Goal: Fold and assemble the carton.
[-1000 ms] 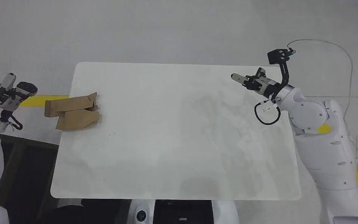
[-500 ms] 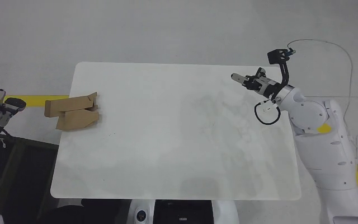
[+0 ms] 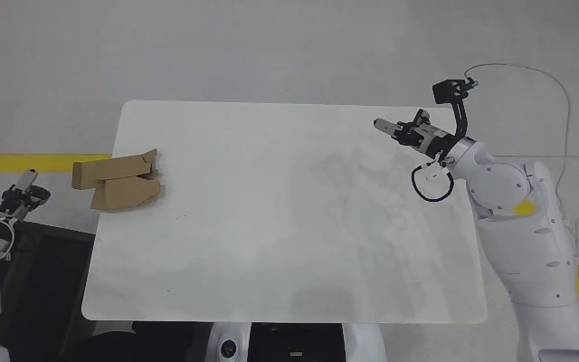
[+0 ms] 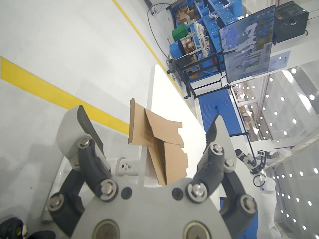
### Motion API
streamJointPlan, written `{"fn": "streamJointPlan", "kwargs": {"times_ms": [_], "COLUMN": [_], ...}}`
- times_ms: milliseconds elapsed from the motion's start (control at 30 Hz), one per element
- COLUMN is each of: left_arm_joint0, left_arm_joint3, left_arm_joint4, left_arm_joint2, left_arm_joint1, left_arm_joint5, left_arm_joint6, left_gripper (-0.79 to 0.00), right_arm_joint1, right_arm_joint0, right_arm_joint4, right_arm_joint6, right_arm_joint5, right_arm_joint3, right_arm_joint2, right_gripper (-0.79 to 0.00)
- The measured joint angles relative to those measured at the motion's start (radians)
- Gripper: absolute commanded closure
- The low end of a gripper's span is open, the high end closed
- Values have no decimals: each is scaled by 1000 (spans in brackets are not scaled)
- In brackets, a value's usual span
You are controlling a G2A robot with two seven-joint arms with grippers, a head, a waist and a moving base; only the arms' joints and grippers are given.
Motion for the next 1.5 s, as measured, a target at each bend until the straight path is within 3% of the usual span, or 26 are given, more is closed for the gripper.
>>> {"fn": "streamJointPlan", "kwargs": {"times_ms": [400,633,733,767,1033,1500], "left_arm_joint0": [-14,-57,-83,-93,-133,-163], "left_arm_joint3": [4,0,3,6,34,33], "left_arm_joint4": [90,128,143,147,124,-8], "left_arm_joint2": [80,114,129,134,147,100], "left_arm_joint1": [-39,-57,-66,-69,-81,-73], "left_arm_joint5": [-17,10,28,35,62,92], "left_arm_joint6": [24,50,54,53,-7,-132], "left_gripper": [-785,-773,-120,0,0,0], "right_arm_joint1": [0,0,0,0,0,0], "right_arm_joint0": [0,0,0,0,0,0], "right_arm_joint4": [0,0,0,0,0,0], "right_arm_joint6": [0,0,0,0,0,0], "right_arm_joint5": [0,0,0,0,0,0], "right_arm_joint3": [0,0,0,0,0,0], "right_arm_joint2": [0,0,0,0,0,0], "right_gripper": [-785,-785,-785,-785,-785,-785]}}
